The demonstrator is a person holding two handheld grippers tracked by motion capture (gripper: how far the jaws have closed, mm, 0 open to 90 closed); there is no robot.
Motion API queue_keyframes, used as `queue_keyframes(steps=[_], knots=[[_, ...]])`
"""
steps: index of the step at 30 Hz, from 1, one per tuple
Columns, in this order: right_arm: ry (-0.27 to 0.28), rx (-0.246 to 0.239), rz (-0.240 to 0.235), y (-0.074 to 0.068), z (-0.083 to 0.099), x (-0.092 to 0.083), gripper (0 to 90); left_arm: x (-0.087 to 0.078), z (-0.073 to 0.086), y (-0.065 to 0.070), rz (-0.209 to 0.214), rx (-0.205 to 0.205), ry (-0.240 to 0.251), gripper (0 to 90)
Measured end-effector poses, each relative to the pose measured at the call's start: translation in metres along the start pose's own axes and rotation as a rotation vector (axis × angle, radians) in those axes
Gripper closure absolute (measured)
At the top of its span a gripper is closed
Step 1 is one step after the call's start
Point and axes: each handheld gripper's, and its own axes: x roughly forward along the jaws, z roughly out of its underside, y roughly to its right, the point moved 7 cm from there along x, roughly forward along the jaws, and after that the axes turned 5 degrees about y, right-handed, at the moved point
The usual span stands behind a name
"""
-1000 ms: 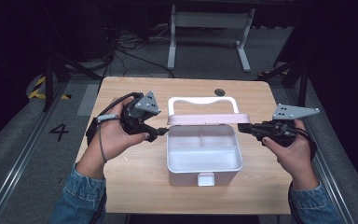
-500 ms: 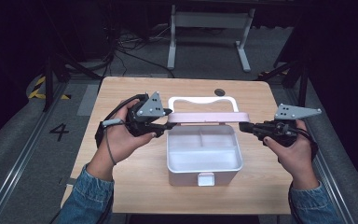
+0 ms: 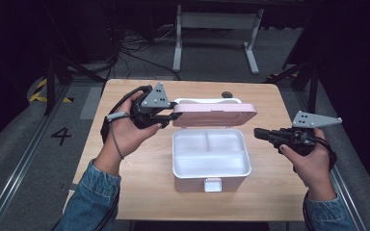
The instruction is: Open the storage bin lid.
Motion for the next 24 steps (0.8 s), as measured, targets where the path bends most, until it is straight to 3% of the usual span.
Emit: queue_keyframes(steps=[6,14,24], knots=[[0.01,0.02,0.029,0.007,0.007,-0.012,90.0,0.008,-0.001,-0.014,0.003,-0.05,0.033,70.2],[0.013,0.033,0.057,0.011,0.012,-0.024,90.0,0.021,-0.004,-0.032,-0.003,-0.096,0.038,72.1],[0.018,0.053,0.082,0.015,0.017,-0.036,90.0,0.036,-0.005,-0.052,0.019,-0.215,0.062,73.6]])
